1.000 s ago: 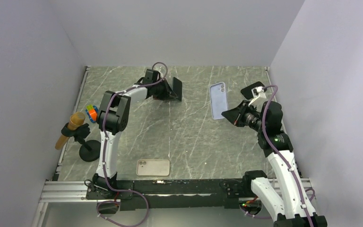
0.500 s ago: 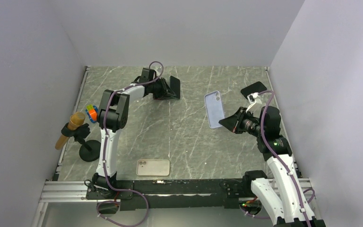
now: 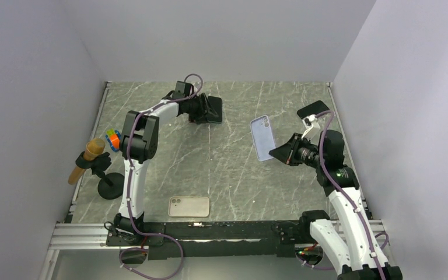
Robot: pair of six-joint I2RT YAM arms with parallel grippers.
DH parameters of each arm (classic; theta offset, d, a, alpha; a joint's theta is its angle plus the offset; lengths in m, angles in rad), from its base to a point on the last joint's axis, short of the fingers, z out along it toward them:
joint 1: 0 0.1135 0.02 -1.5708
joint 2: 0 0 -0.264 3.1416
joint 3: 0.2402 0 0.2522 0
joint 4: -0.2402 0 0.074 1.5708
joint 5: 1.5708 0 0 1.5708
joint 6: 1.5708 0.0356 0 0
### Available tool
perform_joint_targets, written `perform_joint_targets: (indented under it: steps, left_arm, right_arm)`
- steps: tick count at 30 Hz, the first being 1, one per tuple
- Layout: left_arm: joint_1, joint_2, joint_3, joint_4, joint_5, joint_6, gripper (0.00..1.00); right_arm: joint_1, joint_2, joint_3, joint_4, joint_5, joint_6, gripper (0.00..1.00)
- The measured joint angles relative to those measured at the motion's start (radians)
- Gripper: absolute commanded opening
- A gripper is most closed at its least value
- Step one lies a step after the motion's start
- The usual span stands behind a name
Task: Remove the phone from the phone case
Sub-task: Place the phone at the center of the board, then place the phone case at the center of the board.
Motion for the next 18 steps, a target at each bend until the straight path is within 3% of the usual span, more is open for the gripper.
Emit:
perform_joint_targets:
  steps: [9,14,18]
  left_arm:
    - [0.002,-0.113,0.046,-0.169,-0.116,0.108,0.81]
    - [-0.004,-0.322,-0.033,-0.154,-0.078,0.108,0.82]
    - [-0.038,-0.55,-0.112,-0.161,-0.096,0.165,0.83]
  right_arm:
    - [0.019,0.038,0.003,-0.082,0.013,-0.047,0.0]
    - [0.077,0.085,0.014,-0.089,0.032,-0.05,0.0]
    - [0.235,0.174,0.053,-0.083,0.077,-0.051,0.0]
